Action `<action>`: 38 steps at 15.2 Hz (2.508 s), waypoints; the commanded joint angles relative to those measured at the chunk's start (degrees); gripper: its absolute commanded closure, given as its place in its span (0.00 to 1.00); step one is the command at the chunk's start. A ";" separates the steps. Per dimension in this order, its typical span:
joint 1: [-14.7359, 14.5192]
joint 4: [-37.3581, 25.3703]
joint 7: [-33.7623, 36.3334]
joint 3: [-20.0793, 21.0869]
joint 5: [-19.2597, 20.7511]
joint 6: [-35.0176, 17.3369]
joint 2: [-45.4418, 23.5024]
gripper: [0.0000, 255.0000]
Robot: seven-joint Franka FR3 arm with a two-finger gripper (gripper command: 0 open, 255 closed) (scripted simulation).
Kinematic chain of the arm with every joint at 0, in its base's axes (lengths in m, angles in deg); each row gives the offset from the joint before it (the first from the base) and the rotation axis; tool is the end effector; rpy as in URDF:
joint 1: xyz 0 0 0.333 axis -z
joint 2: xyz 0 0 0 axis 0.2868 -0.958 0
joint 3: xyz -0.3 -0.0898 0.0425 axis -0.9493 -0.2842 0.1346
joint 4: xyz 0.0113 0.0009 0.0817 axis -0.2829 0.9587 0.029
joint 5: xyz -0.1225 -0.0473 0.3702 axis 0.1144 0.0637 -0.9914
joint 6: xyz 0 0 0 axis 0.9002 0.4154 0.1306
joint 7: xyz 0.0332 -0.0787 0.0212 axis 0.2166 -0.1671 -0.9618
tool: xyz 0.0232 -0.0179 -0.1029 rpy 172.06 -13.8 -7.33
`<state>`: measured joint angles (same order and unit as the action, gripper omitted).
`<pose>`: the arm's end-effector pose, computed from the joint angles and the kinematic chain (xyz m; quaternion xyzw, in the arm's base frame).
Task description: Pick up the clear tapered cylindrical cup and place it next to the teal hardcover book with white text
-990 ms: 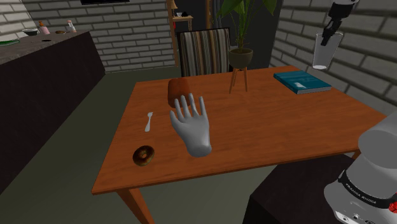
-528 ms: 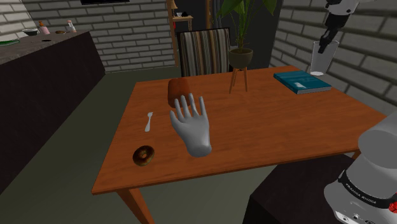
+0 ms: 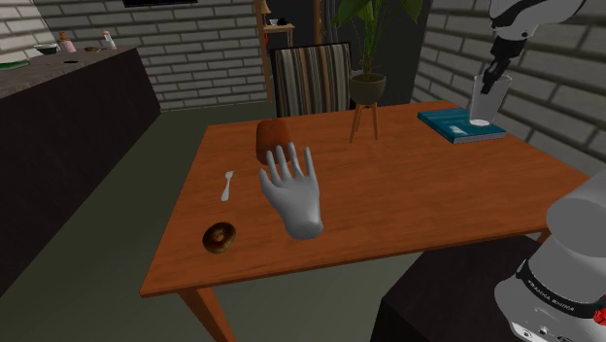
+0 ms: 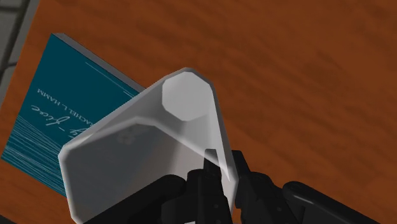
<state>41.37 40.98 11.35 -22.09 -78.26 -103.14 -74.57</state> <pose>0.3474 -0.4092 0.5183 0.9970 -0.0062 0.0532 0.0567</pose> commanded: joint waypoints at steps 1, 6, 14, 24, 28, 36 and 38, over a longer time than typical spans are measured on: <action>0.01 1.35 -0.03 -0.06 -0.08 -1.66 -0.25 1.00; 0.07 4.34 -0.29 -0.29 -0.41 -5.49 -1.15 1.00; 0.11 8.50 -1.00 -0.67 -1.35 -11.62 -3.29 1.00; 0.14 12.16 -2.33 -0.99 -3.17 -18.32 -6.62 1.00; 0.14 12.16 -2.33 -0.99 -3.17 -18.32 -6.62 1.00; 0.13 12.17 -2.33 -0.99 -3.16 -18.32 -6.61 0.00; 0.11 11.01 -1.21 -0.82 -1.60 -14.65 -3.86 0.00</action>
<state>41.47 52.80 9.91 -22.94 -80.22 -119.24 -79.09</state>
